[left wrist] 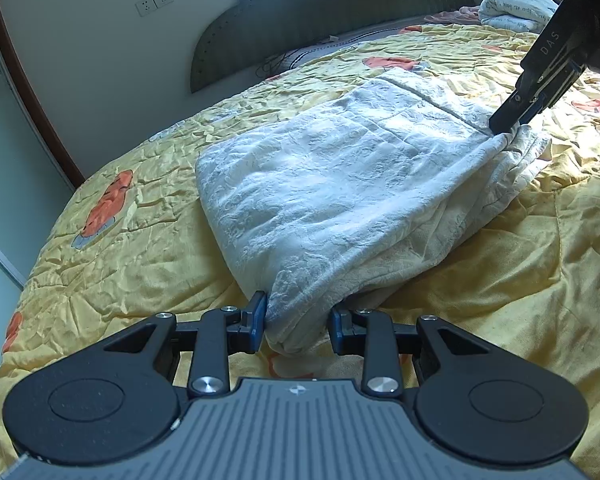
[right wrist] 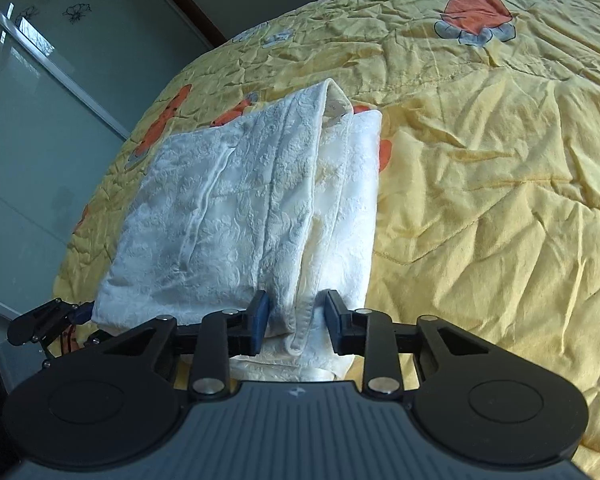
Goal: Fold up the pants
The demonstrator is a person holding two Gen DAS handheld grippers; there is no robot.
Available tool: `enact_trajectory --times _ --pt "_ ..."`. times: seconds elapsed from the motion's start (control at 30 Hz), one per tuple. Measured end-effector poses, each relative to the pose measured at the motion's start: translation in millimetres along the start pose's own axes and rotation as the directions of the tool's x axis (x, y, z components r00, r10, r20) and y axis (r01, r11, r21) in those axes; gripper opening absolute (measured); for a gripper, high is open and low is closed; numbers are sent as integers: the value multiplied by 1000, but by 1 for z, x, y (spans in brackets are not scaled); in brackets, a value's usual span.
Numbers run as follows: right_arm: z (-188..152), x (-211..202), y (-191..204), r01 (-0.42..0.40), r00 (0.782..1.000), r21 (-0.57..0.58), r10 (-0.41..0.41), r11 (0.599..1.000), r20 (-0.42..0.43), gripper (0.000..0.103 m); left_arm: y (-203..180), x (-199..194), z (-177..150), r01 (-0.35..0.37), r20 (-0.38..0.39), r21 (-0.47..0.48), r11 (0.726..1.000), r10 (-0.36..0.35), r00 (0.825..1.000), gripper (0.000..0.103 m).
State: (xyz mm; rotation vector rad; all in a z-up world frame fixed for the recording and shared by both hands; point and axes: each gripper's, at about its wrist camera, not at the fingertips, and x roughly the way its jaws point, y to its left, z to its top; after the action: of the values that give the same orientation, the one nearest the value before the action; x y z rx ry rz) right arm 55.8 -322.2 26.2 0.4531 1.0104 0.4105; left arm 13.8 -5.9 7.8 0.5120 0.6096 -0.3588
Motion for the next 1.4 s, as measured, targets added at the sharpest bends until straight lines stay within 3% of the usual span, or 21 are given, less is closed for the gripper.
enact_trajectory --times 0.1,0.2,0.3,0.37,0.43,0.5,0.53,0.6,0.7,0.77,0.8,0.87,0.97,1.1,1.23,1.3,1.33,1.4 --pt "-5 6 8 35 999 -65 -35 997 -6 27 -1 0 -1 -1 3 -9 1000 1 1000 32" --pt "-2 3 6 19 1000 -32 -19 999 -6 31 -1 0 -1 -2 3 -15 1000 2 1000 33" --pt "3 -7 -7 -64 998 71 64 995 15 53 4 -3 -2 -1 11 -46 999 2 1000 47" --pt "6 -22 -18 -118 990 130 106 984 97 72 10 -7 -4 14 10 -78 997 -13 1000 52" --pt "13 -31 -29 -160 980 164 136 973 145 73 21 -15 -2 61 6 -121 991 -61 998 52" --pt "23 -31 -38 -144 981 187 116 972 155 73 39 -23 1 142 9 -192 971 -143 990 52" --pt "29 -29 -41 -123 984 191 94 974 153 73 49 -26 4 186 10 -240 953 -189 982 52" --pt "42 -22 -44 -99 986 188 70 977 154 73 73 -25 11 271 36 -373 888 -277 960 52" --pt "64 -2 -39 -75 987 177 47 981 156 73 107 -12 28 304 123 -561 770 -286 950 53" --pt "77 16 -33 -19 991 167 -4 986 135 73 119 4 43 339 141 -616 711 -324 936 53" --pt "82 26 -29 -1 993 154 -18 988 119 73 121 11 49 355 160 -624 696 -331 930 53" --pt "88 43 -20 44 994 118 -56 992 95 73 122 32 60 323 154 -639 698 -295 943 53" --pt "86 62 -2 129 989 6 -129 992 66 71 122 74 73 226 64 -658 718 -246 967 53" --pt "76 71 21 252 967 -199 -243 947 71 69 109 119 73 121 -85 -624 772 -221 972 51" --pt "74 73 20 265 963 -220 -250 939 97 75 99 128 67 86 -84 -577 812 -164 983 53" --pt "72 72 20 301 952 -202 -283 932 113 85 96 127 67 77 -81 -557 827 -147 986 58" --pt "71 68 18 314 948 -184 -296 931 120 93 97 125 67 76 -81 -556 828 -144 986 58" --pt "65 48 14 333 937 -118 -314 936 153 94 102 108 66 46 -76 -564 825 -107 991 53"
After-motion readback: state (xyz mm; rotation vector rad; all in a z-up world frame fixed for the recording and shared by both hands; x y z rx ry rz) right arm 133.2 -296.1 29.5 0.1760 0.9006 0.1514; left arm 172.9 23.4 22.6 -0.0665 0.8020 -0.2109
